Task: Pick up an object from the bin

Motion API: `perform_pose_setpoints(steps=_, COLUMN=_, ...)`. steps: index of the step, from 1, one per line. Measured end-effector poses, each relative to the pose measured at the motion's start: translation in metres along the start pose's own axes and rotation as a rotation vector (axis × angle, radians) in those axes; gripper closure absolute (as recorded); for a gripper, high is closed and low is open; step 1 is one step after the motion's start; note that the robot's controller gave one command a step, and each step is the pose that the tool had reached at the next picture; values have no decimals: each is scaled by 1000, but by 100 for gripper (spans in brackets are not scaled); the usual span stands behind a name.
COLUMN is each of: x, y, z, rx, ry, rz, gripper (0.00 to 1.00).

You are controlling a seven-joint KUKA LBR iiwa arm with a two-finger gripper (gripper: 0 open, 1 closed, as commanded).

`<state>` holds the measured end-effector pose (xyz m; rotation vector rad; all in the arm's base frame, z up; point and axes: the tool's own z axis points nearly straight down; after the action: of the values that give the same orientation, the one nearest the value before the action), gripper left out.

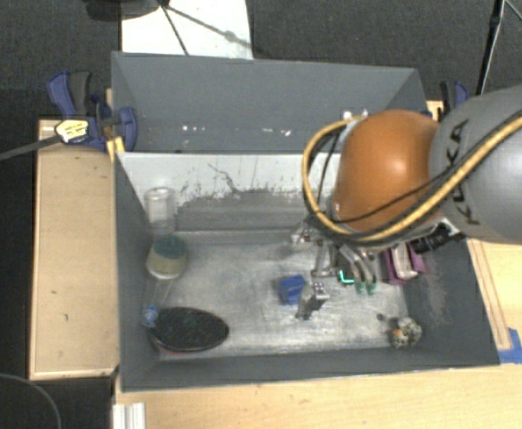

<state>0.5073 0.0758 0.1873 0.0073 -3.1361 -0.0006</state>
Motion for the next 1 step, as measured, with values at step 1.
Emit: perform_pose_setpoints(steps=1, x=-39, y=-40, z=112, rx=0, ry=-6, rz=136, gripper=0)
